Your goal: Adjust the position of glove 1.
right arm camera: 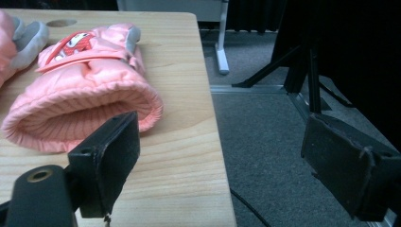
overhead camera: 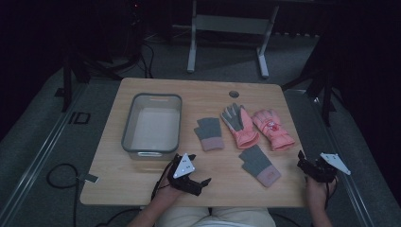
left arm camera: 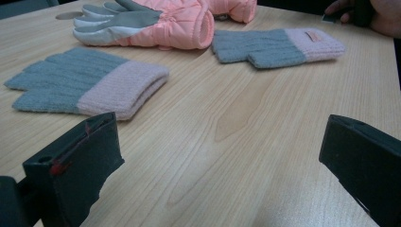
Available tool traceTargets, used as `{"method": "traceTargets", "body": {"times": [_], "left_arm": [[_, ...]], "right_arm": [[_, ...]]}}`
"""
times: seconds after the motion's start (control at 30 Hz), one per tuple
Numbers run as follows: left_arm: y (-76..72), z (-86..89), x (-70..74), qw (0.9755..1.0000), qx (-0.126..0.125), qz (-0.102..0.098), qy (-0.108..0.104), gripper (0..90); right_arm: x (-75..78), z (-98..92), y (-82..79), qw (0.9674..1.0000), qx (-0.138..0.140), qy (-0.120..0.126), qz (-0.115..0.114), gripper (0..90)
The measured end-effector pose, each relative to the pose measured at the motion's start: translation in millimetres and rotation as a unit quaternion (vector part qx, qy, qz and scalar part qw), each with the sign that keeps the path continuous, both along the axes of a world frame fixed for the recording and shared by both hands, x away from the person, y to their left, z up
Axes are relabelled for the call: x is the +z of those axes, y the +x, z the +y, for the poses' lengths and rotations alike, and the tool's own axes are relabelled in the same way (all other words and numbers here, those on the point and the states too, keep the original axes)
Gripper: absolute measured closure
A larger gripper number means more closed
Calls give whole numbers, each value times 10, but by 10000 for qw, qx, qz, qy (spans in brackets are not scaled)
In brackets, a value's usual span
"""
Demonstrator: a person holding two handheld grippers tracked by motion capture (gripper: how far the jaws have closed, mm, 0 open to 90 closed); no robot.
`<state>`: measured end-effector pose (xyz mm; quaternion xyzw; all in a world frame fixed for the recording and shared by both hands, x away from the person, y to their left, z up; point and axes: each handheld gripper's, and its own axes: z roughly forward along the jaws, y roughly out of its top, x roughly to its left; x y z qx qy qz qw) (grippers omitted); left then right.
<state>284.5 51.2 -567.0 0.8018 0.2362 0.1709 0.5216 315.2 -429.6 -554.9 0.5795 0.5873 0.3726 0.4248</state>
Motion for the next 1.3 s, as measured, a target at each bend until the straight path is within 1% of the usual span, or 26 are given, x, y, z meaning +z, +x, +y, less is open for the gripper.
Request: {"method": "traceTargets", "body": {"times": [0.1, 0.2, 0.3, 0.4, 0.47, 0.53, 0.6, 0.7, 0.77, 0.87, 1.0, 1.03, 1.07, 1.17, 1.2, 1.23, 1.3], "left_arm": [[-10, -7, 0, 10000, -27, -4, 12, 0], [1, 3, 0, 10000, -34, 46, -26, 0], [6, -7, 1, 9999, -92, 63, 39, 0], [-1, -14, 0, 9999, -103, 34, 60, 0], [1, -18, -1, 9999, -87, 51, 66, 0], [0, -23, 0, 9999, -90, 48, 69, 0], [-5, -23, 0, 9999, -155, 16, 54, 0], [-7, -23, 0, 9999, -155, 19, 47, 0], [-7, -22, 1, 9998, -174, 15, 53, 0], [-5, -23, 0, 9998, -176, 38, 42, 0], [-7, -23, 0, 9999, -161, 31, 41, 0], [-8, -23, 0, 9999, -160, 27, 45, 0], [-9, -23, 1, 9998, -166, 25, 56, 0], [-8, -22, 0, 9998, -155, 72, 33, 0], [-4, -14, 1, 9998, -155, 103, 10, 0], [-2, -8, 0, 9998, -135, 122, -39, 0], [0, -1, 0, 9998, -134, 128, -57, 0]], "right_arm": [[-1, 15, 14, 10000, -27, -56, 60, 123], [-1, 25, 42, 9997, -77, -107, 200, 130], [-2, 35, 54, 9994, -160, -151, 248, 135], [-4, 64, 63, 9991, -99, -280, 307, 135], [-10, 96, 83, 9982, -10, -446, 397, 135], [-14, 123, 82, 9975, 33, -582, 401, 134], [-14, 123, 78, 9974, 32, -575, 432, 134], [-15, 126, 81, 9972, 34, -594, 457, 134], [-13, 122, 92, 9972, 40, -564, 495, 135], [-6, 99, 92, 9981, 76, -452, 422, 135], [-4, 75, 110, 9980, 129, -332, 531, 135], [11, 69, 115, 9978, 122, -269, 585, 135], [29, 65, 112, 9980, 150, -189, 581, 135], [130, 61, 94, 9981, 196, -70, 587, 140], [186, 60, 81, 9984, 222, -32, 518, 140], [231, 58, 74, 9986, 225, -7, 485, 140], [317, 49, 64, 9987, 230, 82, 437, 140]]}}
